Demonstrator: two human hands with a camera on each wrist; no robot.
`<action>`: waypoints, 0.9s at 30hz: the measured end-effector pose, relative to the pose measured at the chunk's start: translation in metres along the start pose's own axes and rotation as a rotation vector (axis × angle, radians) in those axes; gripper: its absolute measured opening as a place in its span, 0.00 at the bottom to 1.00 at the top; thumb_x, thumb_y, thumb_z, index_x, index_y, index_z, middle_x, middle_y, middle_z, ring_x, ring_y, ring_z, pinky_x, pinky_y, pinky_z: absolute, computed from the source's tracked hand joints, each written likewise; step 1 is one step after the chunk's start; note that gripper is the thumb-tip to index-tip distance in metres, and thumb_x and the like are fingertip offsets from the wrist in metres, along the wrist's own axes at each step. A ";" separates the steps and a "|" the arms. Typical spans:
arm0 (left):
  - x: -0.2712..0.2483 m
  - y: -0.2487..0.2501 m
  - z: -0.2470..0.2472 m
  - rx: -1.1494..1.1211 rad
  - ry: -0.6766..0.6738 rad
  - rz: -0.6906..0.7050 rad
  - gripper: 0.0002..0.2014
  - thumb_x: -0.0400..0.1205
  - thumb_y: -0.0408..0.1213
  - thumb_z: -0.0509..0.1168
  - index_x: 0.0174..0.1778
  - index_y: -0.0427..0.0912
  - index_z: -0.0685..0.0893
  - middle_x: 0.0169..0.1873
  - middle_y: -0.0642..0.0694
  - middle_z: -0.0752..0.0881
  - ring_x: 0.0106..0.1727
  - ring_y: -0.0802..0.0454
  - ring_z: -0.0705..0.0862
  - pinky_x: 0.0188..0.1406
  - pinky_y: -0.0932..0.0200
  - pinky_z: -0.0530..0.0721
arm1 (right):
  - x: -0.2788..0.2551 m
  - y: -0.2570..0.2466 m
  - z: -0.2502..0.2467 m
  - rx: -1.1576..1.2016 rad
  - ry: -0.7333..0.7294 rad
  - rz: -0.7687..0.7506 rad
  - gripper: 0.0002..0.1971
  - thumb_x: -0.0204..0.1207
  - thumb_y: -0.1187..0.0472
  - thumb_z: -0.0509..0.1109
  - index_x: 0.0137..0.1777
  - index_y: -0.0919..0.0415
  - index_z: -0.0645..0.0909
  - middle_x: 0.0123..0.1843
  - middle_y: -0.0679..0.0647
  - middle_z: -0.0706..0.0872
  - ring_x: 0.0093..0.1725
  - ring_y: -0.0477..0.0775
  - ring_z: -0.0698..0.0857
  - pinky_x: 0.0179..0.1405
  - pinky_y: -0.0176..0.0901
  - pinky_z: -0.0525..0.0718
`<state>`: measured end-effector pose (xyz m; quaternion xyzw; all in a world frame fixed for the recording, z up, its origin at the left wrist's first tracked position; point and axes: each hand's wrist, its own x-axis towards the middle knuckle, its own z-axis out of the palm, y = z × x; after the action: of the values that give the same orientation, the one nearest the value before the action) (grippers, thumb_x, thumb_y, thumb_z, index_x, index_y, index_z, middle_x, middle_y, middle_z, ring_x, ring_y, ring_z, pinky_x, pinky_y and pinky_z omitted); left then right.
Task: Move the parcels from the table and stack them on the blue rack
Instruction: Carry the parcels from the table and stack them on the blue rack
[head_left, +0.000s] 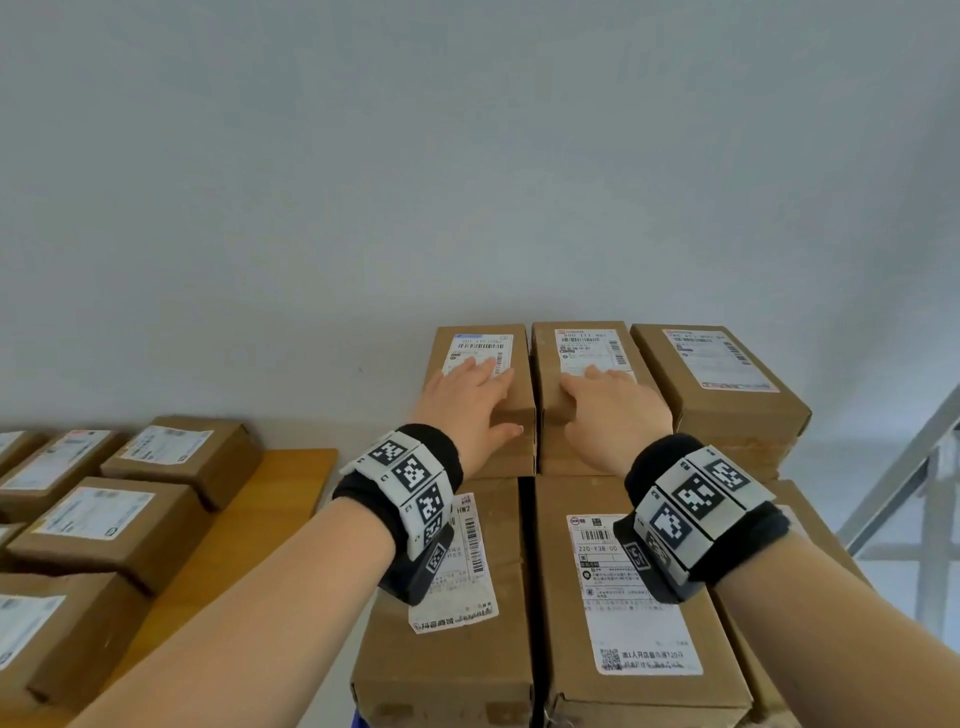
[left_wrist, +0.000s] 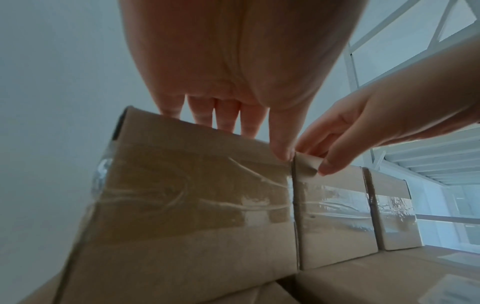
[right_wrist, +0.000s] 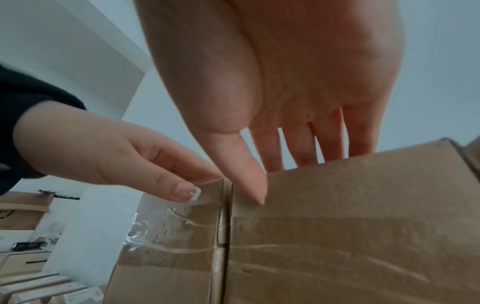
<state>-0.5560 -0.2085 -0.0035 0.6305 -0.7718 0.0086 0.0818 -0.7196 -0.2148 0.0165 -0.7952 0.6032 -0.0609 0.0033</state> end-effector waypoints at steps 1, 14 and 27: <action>0.001 0.002 0.001 -0.013 -0.002 0.004 0.32 0.83 0.55 0.56 0.82 0.49 0.55 0.82 0.47 0.55 0.83 0.47 0.51 0.81 0.45 0.52 | 0.000 0.001 0.001 0.006 0.004 -0.003 0.20 0.78 0.59 0.58 0.70 0.53 0.71 0.64 0.54 0.77 0.66 0.58 0.73 0.61 0.51 0.74; 0.003 0.019 -0.006 -0.003 0.021 -0.046 0.26 0.81 0.58 0.56 0.72 0.49 0.70 0.67 0.49 0.76 0.68 0.48 0.74 0.68 0.43 0.73 | -0.005 0.033 -0.009 0.383 0.061 0.017 0.30 0.77 0.54 0.68 0.79 0.52 0.65 0.81 0.55 0.65 0.80 0.56 0.62 0.78 0.51 0.60; 0.009 0.028 0.007 0.074 -0.008 -0.108 0.28 0.82 0.60 0.54 0.79 0.64 0.57 0.69 0.47 0.70 0.72 0.45 0.67 0.69 0.32 0.66 | -0.010 0.075 0.007 0.091 0.017 0.118 0.31 0.77 0.43 0.64 0.78 0.42 0.61 0.74 0.55 0.69 0.80 0.67 0.58 0.80 0.64 0.51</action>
<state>-0.5857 -0.2120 -0.0062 0.6738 -0.7362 0.0300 0.0558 -0.7932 -0.2258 0.0032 -0.7567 0.6457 -0.0948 0.0376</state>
